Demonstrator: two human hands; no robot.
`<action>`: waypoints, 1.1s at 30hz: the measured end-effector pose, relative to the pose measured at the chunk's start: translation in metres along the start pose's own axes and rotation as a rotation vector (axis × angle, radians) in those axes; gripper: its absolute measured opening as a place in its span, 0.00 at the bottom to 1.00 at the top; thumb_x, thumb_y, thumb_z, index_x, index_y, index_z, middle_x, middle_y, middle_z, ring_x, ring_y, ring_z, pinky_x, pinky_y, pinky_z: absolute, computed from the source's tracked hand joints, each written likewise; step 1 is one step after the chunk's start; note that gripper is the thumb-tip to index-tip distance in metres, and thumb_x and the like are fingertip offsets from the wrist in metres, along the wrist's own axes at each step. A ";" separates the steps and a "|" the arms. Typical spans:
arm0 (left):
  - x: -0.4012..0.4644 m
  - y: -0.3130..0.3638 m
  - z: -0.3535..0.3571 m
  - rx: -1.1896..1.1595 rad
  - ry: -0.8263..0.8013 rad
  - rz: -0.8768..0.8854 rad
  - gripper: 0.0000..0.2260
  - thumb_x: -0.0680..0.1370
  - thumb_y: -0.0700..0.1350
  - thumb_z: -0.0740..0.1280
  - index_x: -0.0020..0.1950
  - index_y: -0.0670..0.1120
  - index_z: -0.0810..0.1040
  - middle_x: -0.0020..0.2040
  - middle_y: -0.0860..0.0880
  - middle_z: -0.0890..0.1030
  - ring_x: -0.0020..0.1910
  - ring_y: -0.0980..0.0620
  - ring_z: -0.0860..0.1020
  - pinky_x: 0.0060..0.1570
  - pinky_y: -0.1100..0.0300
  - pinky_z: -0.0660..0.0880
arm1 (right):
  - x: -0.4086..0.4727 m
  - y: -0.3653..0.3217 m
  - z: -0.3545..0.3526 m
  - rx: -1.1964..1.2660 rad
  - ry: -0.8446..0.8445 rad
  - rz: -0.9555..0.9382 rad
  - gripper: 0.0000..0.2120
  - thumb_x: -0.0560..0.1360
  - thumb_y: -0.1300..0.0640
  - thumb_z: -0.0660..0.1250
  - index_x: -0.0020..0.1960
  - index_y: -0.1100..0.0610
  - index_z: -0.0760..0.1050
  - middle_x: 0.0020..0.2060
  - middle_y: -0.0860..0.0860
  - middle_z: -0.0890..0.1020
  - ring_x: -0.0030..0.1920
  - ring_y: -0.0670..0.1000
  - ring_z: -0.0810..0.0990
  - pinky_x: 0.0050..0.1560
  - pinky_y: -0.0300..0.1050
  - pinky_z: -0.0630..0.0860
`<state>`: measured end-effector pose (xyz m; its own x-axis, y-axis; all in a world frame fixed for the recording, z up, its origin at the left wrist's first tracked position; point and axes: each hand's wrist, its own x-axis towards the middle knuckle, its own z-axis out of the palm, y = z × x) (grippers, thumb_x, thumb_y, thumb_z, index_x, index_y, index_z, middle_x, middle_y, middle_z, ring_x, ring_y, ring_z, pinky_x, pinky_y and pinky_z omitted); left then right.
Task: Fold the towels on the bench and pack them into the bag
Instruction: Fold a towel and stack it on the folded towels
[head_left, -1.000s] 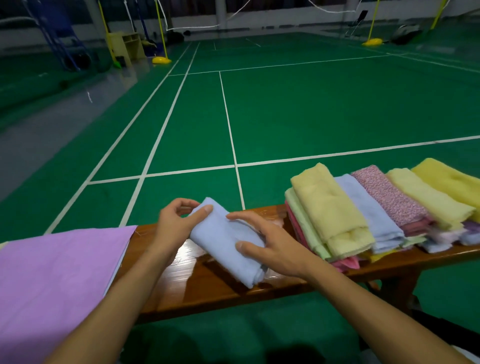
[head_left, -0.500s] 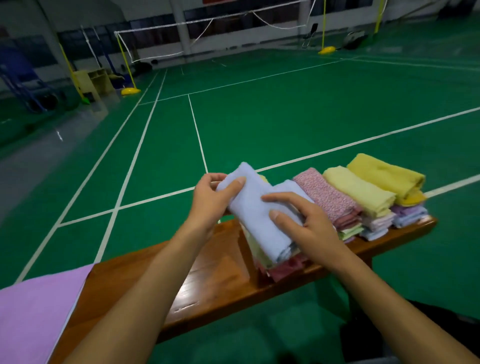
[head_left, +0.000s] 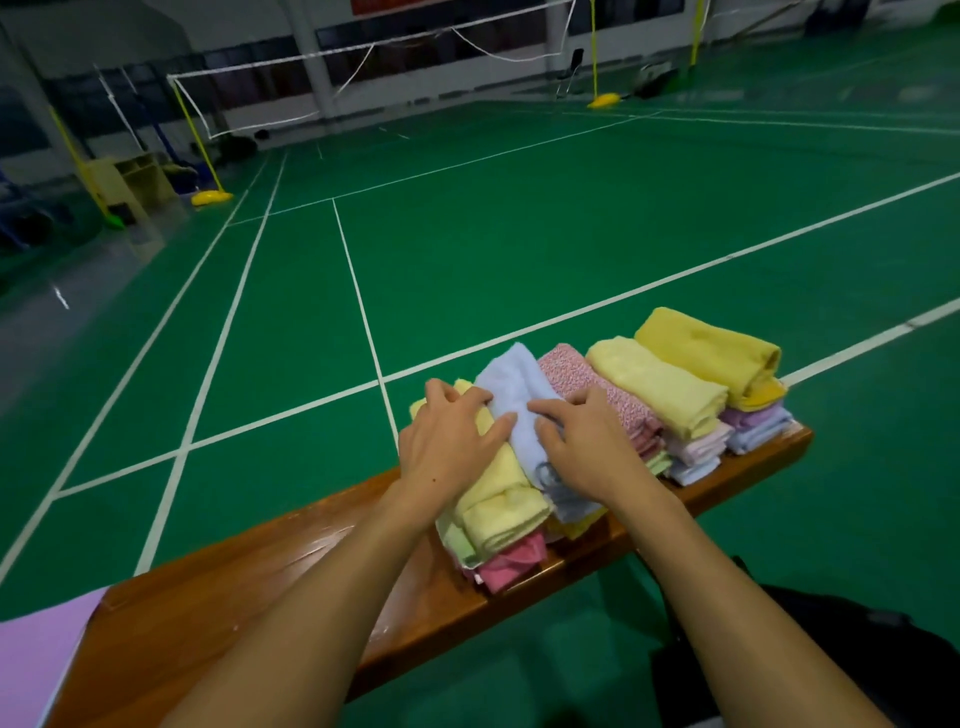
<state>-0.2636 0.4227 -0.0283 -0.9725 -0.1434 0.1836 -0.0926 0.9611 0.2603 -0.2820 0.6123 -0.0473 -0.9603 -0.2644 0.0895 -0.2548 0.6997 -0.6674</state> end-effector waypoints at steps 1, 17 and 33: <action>0.001 0.001 -0.001 0.010 -0.015 0.000 0.25 0.80 0.72 0.58 0.72 0.61 0.73 0.62 0.51 0.67 0.55 0.45 0.78 0.54 0.48 0.76 | 0.000 -0.001 0.001 -0.029 0.013 0.013 0.19 0.85 0.48 0.58 0.74 0.46 0.75 0.63 0.54 0.68 0.63 0.59 0.70 0.68 0.58 0.72; -0.092 -0.109 -0.119 -0.290 0.187 0.188 0.09 0.81 0.58 0.68 0.60 0.58 0.79 0.57 0.61 0.78 0.45 0.63 0.80 0.50 0.55 0.78 | -0.057 -0.105 0.018 0.048 0.360 -0.471 0.10 0.82 0.53 0.65 0.62 0.52 0.79 0.58 0.48 0.76 0.61 0.52 0.76 0.59 0.53 0.77; -0.339 -0.450 -0.153 0.155 -0.064 -0.601 0.18 0.79 0.65 0.64 0.63 0.57 0.78 0.61 0.54 0.79 0.60 0.50 0.78 0.53 0.53 0.76 | -0.135 -0.325 0.328 0.104 -0.579 -0.347 0.12 0.79 0.46 0.65 0.56 0.52 0.80 0.49 0.48 0.85 0.45 0.48 0.82 0.50 0.48 0.81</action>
<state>0.1407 0.0030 -0.0628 -0.7510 -0.6602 -0.0102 -0.6531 0.7404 0.1590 -0.0320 0.2028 -0.0855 -0.6014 -0.7949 -0.0796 -0.4973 0.4505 -0.7415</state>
